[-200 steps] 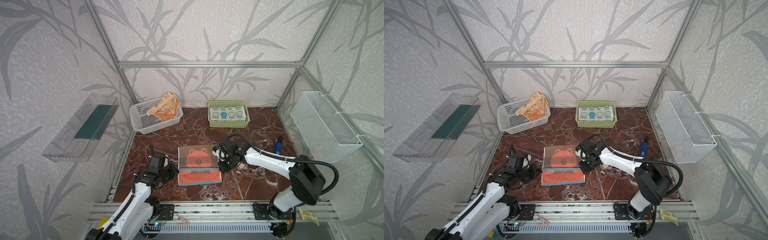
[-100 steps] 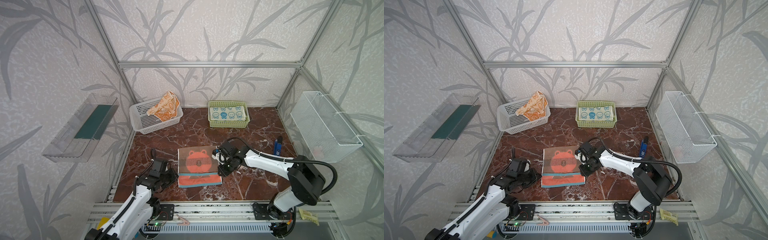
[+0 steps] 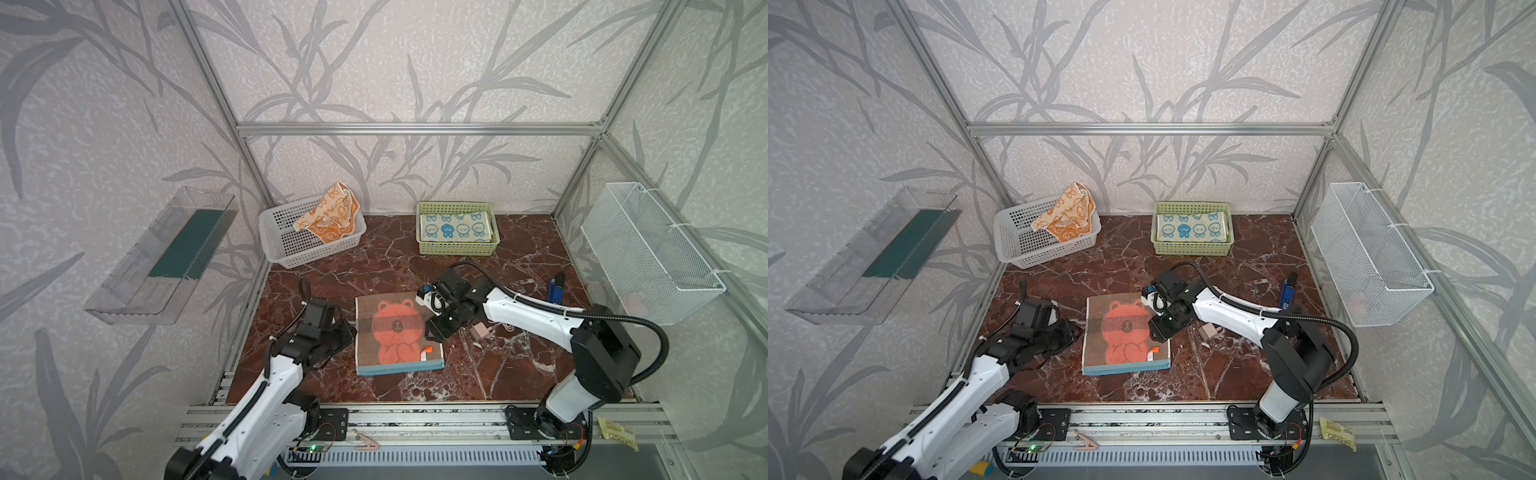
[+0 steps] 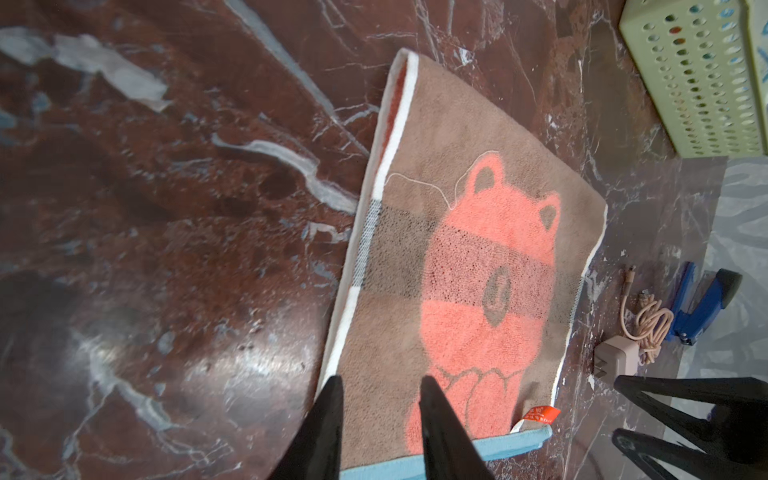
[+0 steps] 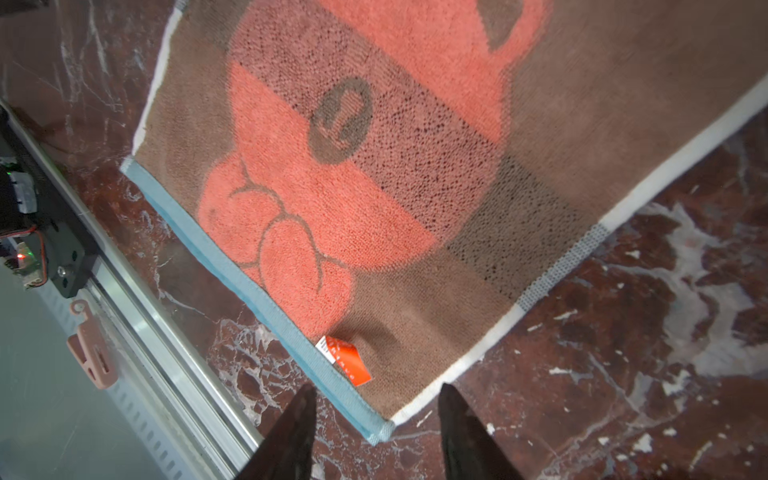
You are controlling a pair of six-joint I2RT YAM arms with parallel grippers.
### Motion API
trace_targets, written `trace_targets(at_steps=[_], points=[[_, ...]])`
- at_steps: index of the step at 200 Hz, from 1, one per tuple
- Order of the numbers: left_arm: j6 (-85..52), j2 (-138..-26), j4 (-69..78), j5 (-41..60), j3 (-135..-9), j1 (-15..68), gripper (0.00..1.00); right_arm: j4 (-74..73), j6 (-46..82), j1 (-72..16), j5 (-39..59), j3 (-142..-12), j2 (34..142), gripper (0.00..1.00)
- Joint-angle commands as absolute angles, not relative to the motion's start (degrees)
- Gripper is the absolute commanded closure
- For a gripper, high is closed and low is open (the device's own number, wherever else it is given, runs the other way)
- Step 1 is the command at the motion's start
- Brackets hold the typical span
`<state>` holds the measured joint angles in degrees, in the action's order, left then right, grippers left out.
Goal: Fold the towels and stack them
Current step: 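Release the folded edge and draw both grippers back, then move both grippers to the folded brown towel's side edges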
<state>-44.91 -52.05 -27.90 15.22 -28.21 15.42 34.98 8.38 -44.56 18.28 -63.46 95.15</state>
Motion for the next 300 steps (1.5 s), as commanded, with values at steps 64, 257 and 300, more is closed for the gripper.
trace_targets(at_steps=[64, 257, 300], points=[[-37.2, -79.6, -13.7, 16.4, -41.6, 9.2, 0.54, 32.6, 14.5, -37.6, 13.1, -73.4, 105.9, 0.52], [-34.9, -102.9, -5.5, 33.7, -52.9, 3.1, 0.85, 23.7, 23.6, -28.9, 22.2, -83.1, 121.1, 0.73], [-34.8, -100.0, -1.6, 35.4, -52.1, 2.4, 1.0, 27.0, 19.1, -27.9, 22.6, -86.6, 120.2, 1.0]])
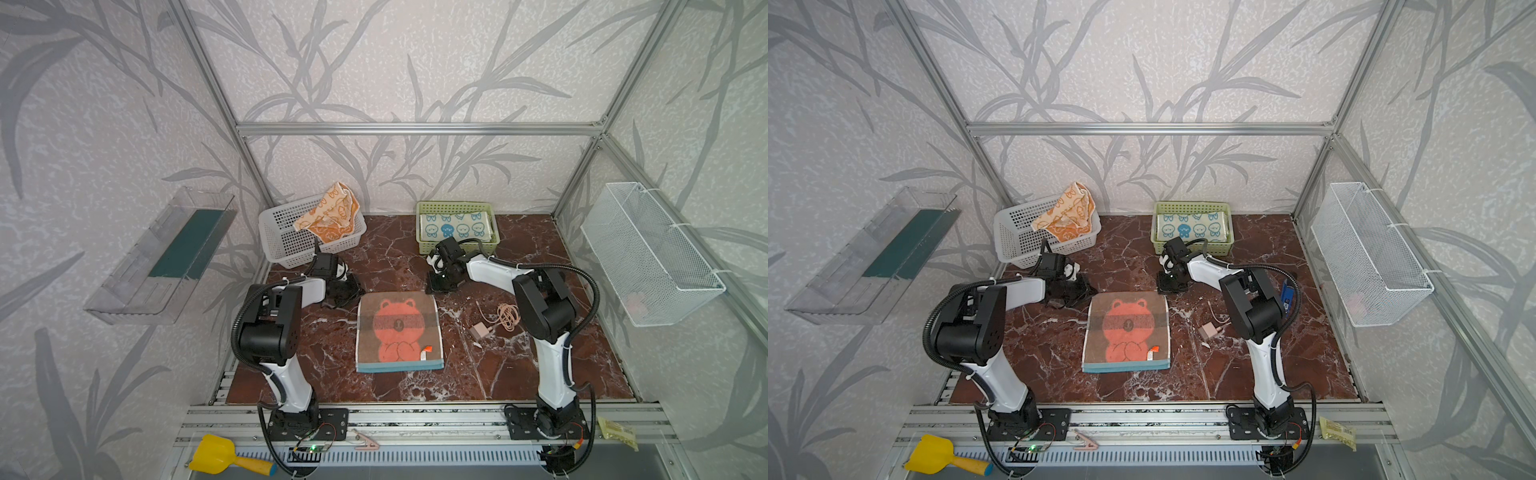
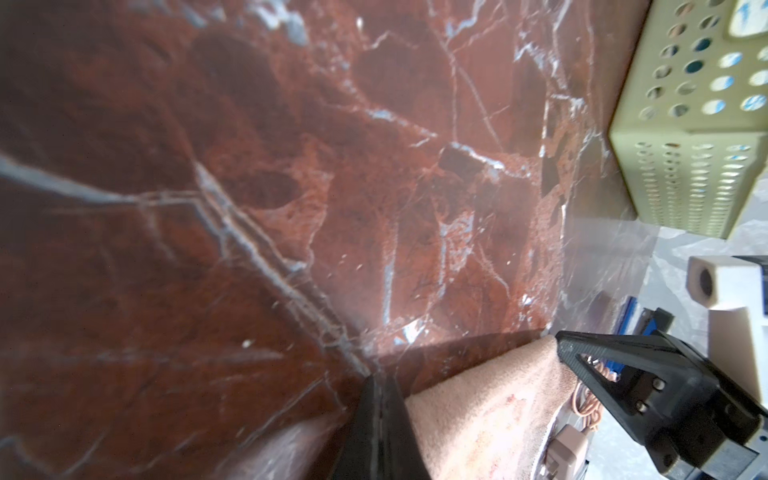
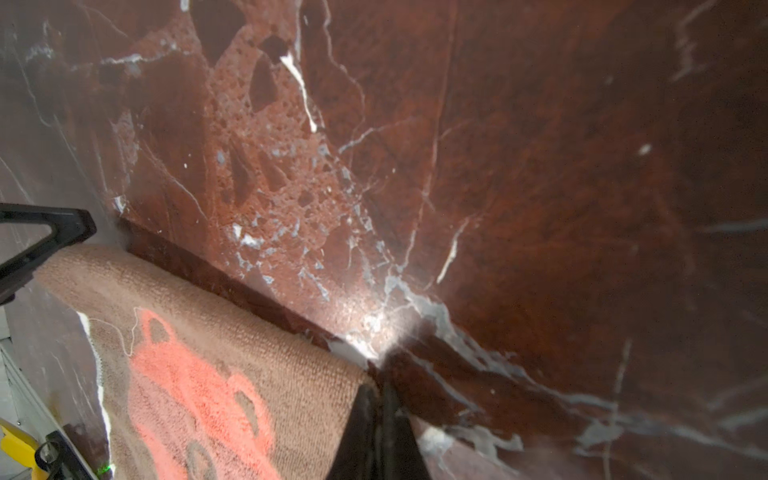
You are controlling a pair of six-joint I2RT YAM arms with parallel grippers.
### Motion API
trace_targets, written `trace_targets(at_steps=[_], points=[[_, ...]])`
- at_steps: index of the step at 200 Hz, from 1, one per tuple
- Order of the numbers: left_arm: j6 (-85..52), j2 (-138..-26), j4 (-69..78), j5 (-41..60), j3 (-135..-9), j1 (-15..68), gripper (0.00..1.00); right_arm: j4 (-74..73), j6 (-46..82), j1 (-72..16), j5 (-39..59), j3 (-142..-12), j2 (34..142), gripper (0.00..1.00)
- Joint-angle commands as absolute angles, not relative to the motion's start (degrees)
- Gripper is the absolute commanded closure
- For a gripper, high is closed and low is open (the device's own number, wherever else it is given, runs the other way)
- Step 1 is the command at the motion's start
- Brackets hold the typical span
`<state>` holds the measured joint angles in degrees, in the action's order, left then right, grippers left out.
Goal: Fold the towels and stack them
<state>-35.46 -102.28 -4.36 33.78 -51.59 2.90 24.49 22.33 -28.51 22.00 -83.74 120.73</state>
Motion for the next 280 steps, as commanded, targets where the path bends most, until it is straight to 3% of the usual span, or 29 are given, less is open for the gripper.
trace_targets(at_steps=[1, 182, 280], points=[[-34.7, -99.9, -1.6, 35.4, -52.1, 2.4, 1.0, 27.1, 19.0, -27.9, 22.6, -86.7, 120.2, 1.0], [-30.4, -87.7, 0.4, 35.0, -50.0, 2.1, 1.0, 26.3, 4.5, -27.7, 17.8, -89.2, 110.3, 1.0], [-29.8, -83.3, 2.6, 37.6, -43.2, -1.2, 1.0, 15.2, 5.3, -30.0, 20.4, -73.1, 99.5, 1.0]])
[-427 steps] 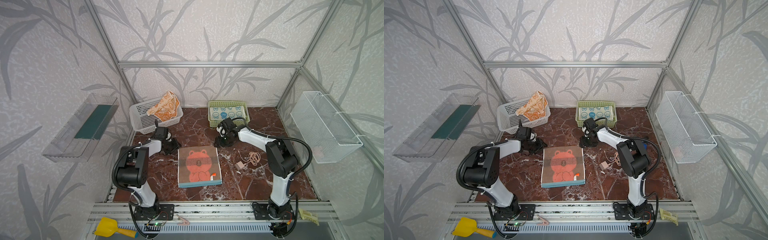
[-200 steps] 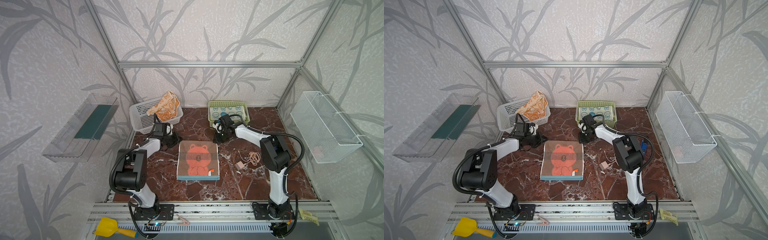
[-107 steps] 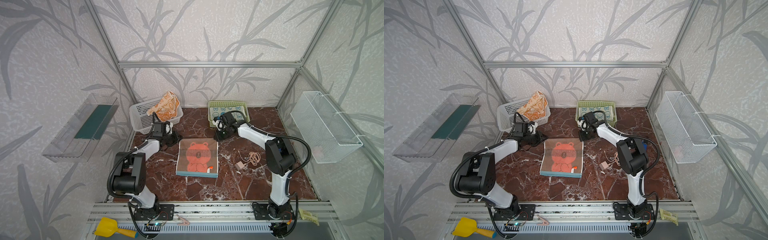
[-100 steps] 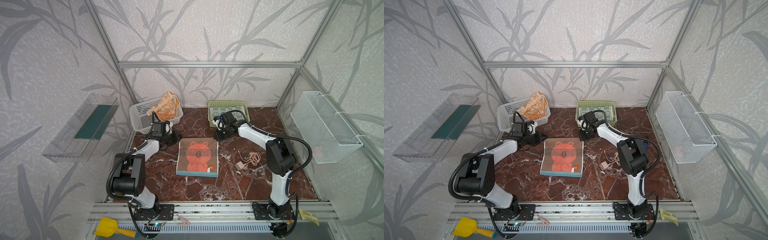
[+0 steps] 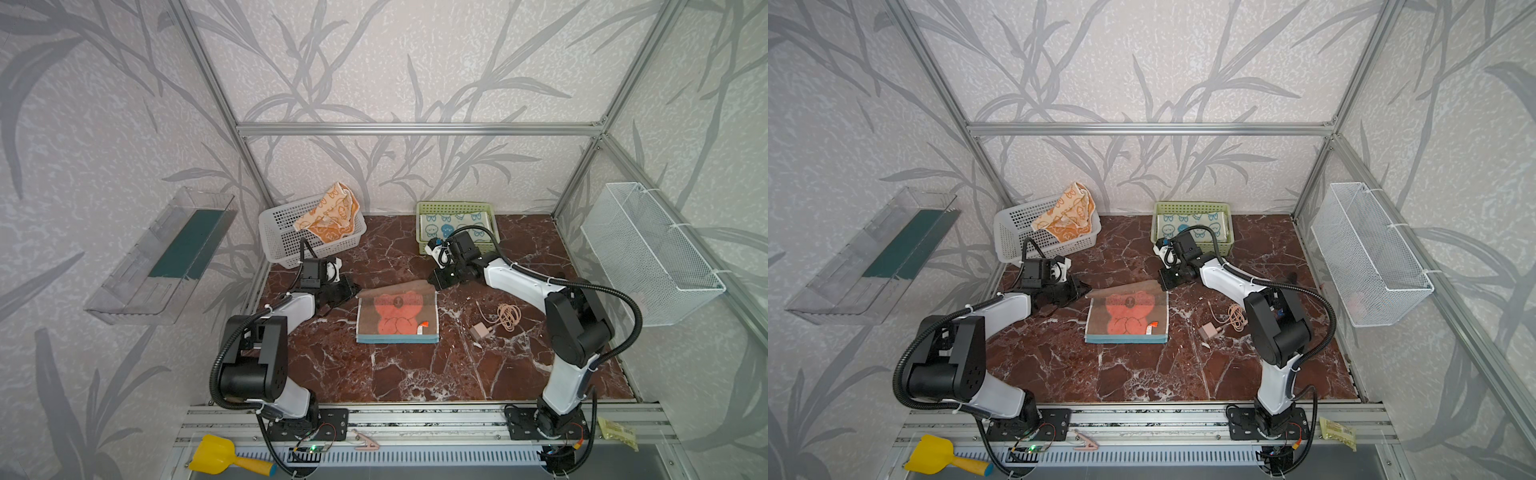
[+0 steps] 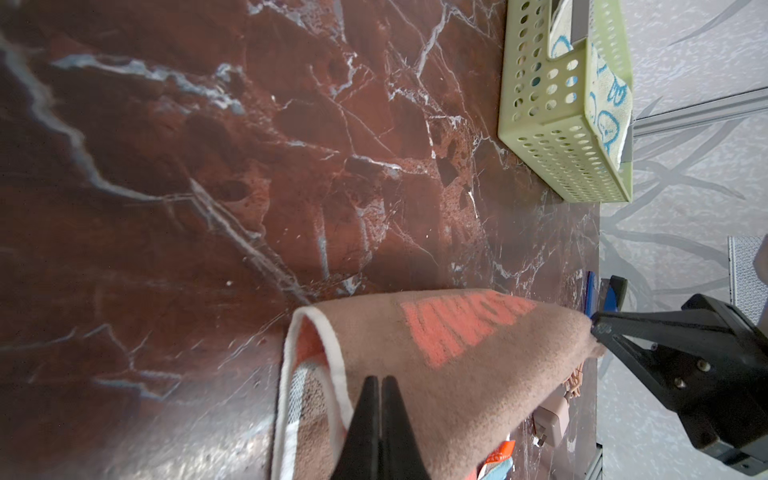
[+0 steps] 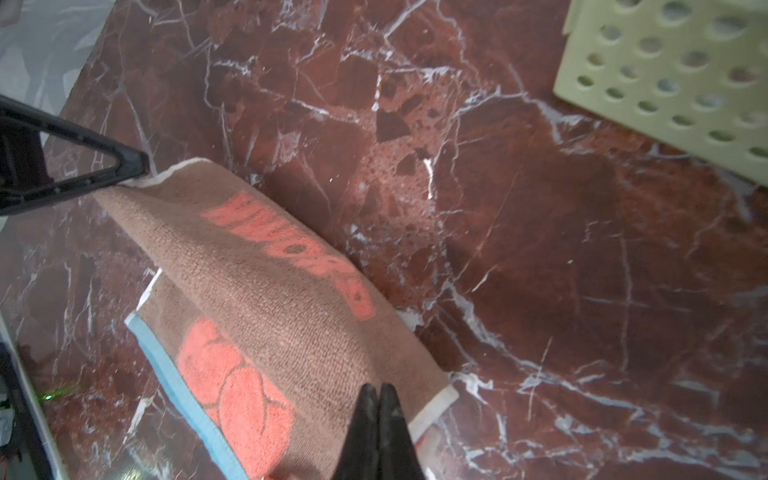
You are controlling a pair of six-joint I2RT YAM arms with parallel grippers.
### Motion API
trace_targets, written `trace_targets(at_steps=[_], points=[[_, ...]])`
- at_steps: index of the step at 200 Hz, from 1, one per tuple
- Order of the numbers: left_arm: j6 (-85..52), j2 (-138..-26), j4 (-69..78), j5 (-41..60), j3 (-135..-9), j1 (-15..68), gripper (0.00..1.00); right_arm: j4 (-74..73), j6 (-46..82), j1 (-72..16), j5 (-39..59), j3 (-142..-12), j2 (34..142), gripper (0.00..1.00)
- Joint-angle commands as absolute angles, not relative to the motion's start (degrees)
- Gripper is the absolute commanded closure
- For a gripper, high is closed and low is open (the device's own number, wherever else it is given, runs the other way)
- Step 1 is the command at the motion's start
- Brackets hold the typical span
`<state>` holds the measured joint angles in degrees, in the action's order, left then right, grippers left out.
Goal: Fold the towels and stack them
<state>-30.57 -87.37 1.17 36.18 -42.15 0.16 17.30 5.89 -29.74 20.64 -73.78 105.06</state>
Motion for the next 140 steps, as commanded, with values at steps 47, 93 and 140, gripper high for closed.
trace_targets(at_steps=[47, 93, 140], points=[[-29.4, -78.6, 0.6, 37.6, -41.3, -1.1, 1.0, 16.2, 3.0, -30.8, 18.4, -69.3, 94.2, 1.0], [-34.4, -75.9, 5.8, 37.6, -30.6, -1.1, 1.0, 12.9, 7.3, -32.4, 20.0, -59.5, 93.7, 1.0], [-33.9, -71.4, 2.2, 38.6, -27.4, -1.1, 1.0, 13.7, 8.4, -33.4, 20.3, -56.5, 93.1, 1.0]])
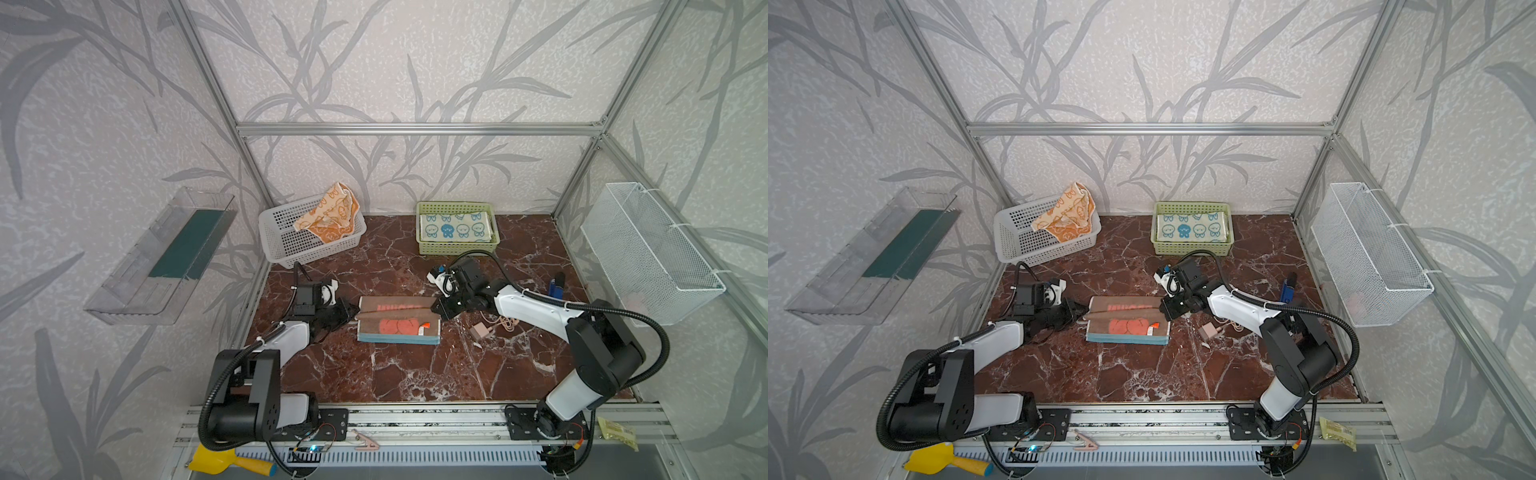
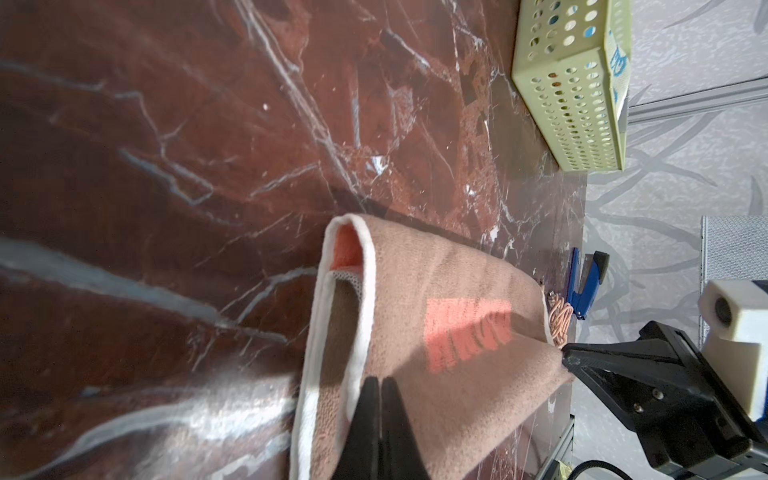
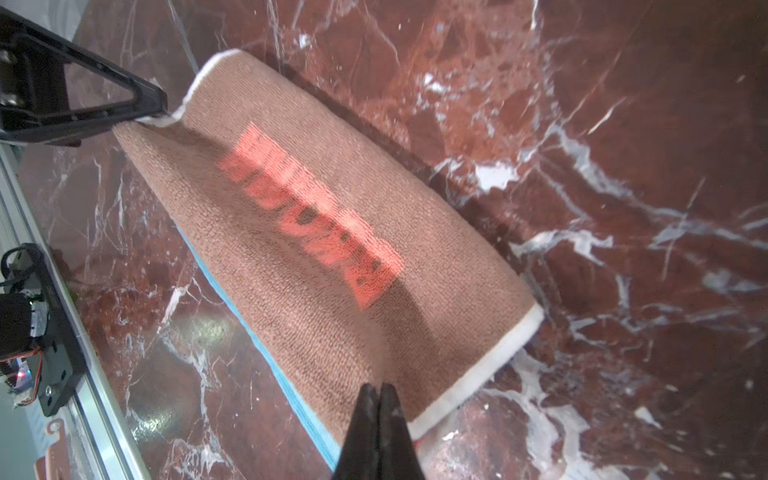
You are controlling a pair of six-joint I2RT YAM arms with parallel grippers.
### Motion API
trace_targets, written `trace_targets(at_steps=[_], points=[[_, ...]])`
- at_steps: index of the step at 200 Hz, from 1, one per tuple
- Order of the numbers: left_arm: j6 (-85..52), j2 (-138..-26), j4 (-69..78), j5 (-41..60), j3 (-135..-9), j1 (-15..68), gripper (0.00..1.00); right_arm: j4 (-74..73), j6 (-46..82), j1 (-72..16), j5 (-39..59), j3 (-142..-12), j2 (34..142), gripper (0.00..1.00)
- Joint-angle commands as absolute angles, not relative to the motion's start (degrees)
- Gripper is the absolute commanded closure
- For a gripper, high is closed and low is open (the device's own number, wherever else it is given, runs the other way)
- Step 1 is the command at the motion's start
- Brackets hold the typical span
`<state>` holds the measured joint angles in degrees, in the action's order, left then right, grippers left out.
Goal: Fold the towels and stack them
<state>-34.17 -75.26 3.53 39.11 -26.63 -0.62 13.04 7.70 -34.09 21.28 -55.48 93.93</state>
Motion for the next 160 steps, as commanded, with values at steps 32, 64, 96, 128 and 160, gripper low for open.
trace_targets(at_steps=[32, 64, 96, 128, 160], points=[[-32.0, -67.0, -3.9, 37.5, -30.1, -1.2, 1.0, 17.5, 7.7, -33.4, 20.1, -59.1, 91.0, 1.0], [-32.4, -64.7, -3.7, 36.4, -27.4, -1.1, 1.0, 16.5, 8.6, -33.4, 20.3, -55.6, 89.7, 1.0], [-36.1, -64.2, 1.6, 36.0, -21.0, -1.1, 1.0, 13.5, 10.1, -33.5, 22.1, -50.8, 90.5, 1.0], [-36.5, -61.3, 1.3, 34.4, -16.3, -1.1, 0.89, 10.6, 11.1, -33.5, 23.9, -47.4, 91.0, 0.8], [-33.9, -55.4, -7.6, 29.6, -17.3, -1.1, 0.56, 12.7, 13.1, -33.4, 26.2, -47.1, 87.0, 0.44]])
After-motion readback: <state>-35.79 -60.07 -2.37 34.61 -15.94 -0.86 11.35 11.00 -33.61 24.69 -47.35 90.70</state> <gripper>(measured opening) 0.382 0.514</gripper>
